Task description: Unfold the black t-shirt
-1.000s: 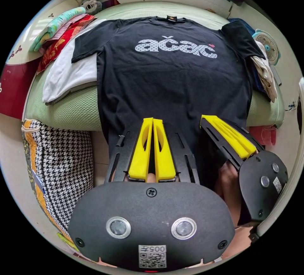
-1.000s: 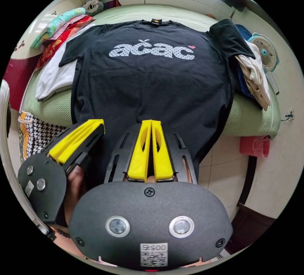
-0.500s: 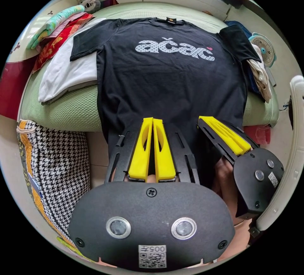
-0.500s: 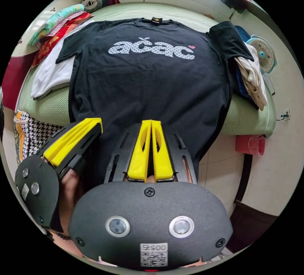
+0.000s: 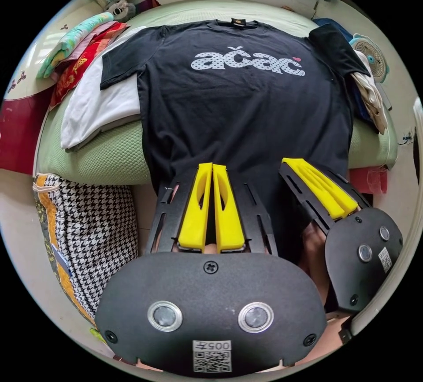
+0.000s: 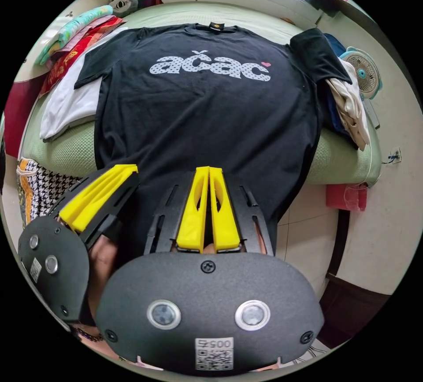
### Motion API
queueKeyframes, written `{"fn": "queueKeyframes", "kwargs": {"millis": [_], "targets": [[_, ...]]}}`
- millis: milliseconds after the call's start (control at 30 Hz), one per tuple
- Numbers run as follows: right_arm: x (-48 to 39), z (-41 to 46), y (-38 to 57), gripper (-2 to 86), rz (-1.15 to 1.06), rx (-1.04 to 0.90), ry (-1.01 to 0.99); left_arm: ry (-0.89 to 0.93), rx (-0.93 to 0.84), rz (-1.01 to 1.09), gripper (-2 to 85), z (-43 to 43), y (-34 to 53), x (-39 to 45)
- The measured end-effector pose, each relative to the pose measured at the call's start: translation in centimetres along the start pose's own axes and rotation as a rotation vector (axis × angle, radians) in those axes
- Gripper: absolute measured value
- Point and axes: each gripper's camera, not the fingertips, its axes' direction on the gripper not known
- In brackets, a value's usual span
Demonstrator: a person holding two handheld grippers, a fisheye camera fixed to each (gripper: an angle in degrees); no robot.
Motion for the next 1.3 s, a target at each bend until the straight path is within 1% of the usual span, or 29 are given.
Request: {"fn": "queueKeyframes", "kwargs": {"millis": [467,1300], "targets": [[1.2,-0.6,1.7,-1.3,-0.005,0.030,-0.036,0.078,0.036,-0.047,-0.1,-0.8,2.0,-0.8],[3.6,-1.3,3.7,-1.3,0.003,0.060,-0.079,0.086,0.070,-0.056,-0.1,-1.7,4.3,-1.3]]}}
